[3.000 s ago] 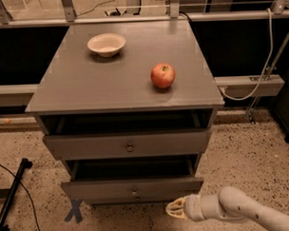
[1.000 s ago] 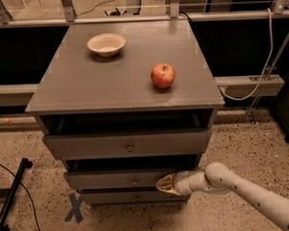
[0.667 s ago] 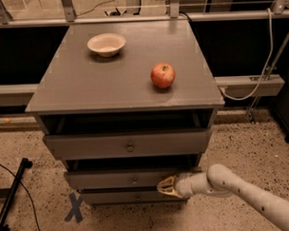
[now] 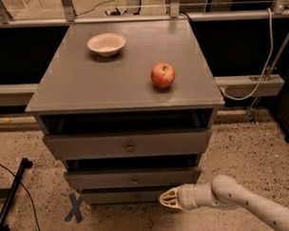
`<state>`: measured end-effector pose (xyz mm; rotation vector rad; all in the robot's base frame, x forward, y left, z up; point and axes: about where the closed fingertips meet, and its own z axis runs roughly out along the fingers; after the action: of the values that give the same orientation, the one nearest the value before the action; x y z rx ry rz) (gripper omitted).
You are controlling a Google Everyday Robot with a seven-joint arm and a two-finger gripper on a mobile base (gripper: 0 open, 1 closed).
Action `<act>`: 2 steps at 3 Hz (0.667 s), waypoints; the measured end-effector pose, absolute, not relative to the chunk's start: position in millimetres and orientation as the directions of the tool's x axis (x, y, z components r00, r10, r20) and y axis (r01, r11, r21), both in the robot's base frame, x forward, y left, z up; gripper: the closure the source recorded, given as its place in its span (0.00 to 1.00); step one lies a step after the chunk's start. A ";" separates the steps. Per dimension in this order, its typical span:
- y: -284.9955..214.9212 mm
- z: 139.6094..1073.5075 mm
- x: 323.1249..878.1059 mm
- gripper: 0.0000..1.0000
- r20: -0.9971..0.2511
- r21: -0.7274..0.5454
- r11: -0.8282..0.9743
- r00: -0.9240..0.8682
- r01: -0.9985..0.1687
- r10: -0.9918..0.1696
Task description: Close middle drawer
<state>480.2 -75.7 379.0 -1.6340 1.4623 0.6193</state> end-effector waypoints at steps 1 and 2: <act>-72.5 372.7 485.5 1.00 -0.815 -0.250 0.033 0.192 -0.968 -0.546; -70.2 371.5 506.2 1.00 -0.821 -0.262 0.043 0.199 -0.964 -0.534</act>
Offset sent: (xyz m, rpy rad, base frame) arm 0.0677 -0.0022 -0.0040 0.0379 -0.0421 -0.0387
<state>506.2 -70.2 371.5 -1.6093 1.4508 0.6252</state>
